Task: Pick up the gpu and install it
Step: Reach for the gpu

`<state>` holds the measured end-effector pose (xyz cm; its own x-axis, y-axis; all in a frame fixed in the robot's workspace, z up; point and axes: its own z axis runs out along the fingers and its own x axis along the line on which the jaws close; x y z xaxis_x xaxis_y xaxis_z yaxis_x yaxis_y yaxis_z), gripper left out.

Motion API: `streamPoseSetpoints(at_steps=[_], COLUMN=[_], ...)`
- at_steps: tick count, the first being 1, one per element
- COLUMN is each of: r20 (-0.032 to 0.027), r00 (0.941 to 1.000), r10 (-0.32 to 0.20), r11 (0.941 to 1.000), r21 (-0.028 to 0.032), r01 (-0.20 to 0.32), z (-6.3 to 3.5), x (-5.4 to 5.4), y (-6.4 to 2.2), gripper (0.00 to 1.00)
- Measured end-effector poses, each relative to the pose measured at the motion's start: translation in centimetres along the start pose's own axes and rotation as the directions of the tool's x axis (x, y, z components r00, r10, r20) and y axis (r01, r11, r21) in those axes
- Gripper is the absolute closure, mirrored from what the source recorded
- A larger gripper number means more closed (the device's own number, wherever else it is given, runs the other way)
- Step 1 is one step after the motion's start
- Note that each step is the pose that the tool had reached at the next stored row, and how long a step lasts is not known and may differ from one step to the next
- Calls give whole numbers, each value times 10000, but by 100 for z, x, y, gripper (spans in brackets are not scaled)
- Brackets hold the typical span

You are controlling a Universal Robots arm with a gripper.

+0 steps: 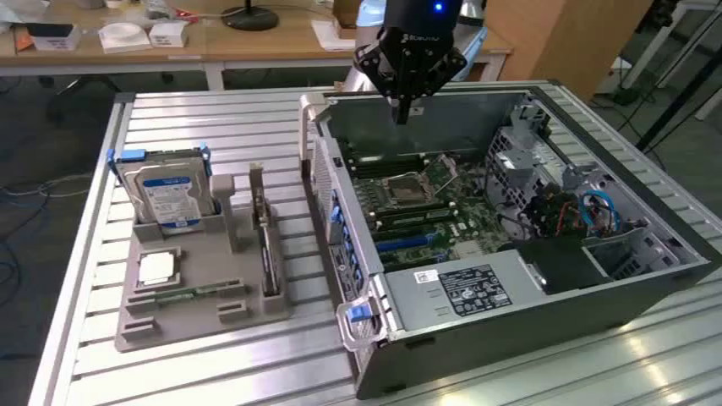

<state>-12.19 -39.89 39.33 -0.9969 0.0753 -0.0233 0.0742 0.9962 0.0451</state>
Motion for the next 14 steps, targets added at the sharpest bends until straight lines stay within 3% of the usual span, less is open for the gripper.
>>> streamPoseSetpoints(at_steps=[14], r20=[1], r00=[10000], r10=[0], r11=[10000], r21=[0], r01=[0], z=[-1], x=[46], y=[-4], gripper=[89])
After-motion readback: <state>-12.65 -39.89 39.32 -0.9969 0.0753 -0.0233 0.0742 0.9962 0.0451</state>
